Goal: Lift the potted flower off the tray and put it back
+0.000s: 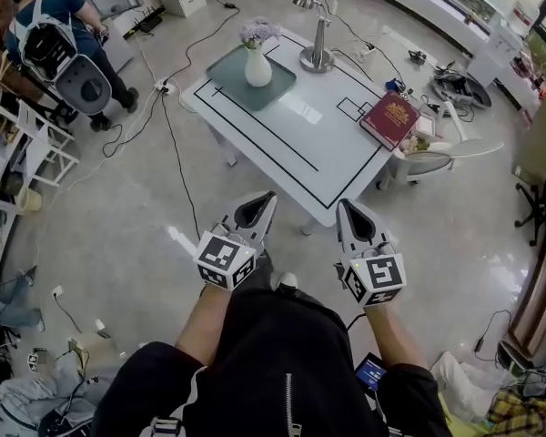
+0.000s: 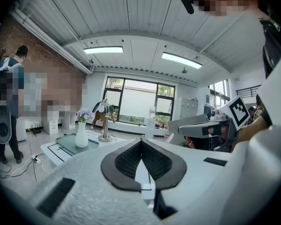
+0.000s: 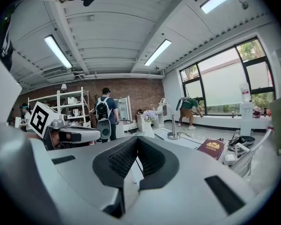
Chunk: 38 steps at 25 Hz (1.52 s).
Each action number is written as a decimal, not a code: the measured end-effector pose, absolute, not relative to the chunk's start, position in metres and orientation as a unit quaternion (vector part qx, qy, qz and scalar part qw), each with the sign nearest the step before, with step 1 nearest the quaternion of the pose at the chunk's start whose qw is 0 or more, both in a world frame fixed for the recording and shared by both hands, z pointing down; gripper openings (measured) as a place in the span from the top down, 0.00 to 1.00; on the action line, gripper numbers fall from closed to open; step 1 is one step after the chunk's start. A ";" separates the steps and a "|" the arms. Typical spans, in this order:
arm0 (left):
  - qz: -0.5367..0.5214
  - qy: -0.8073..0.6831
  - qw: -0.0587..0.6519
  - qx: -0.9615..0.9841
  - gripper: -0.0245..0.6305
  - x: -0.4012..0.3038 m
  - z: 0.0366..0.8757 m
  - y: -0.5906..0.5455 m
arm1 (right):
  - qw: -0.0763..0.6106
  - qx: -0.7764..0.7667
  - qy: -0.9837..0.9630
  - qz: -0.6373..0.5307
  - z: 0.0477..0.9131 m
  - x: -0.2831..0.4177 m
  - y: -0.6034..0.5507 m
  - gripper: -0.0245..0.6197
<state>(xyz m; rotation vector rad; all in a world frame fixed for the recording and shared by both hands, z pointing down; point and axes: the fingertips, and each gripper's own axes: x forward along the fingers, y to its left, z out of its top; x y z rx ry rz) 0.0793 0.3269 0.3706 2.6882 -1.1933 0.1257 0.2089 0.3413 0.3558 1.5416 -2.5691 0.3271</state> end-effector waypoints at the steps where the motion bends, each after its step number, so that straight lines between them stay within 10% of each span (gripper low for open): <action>1: 0.041 -0.403 0.099 0.909 0.95 0.078 0.372 0.323 | 0.065 0.509 -0.851 0.109 0.357 0.208 0.338 0.95; 38: 0.085 -0.337 0.063 0.936 0.95 -0.065 0.465 -0.118 | 0.124 0.572 -0.789 0.185 0.403 0.057 0.003 0.95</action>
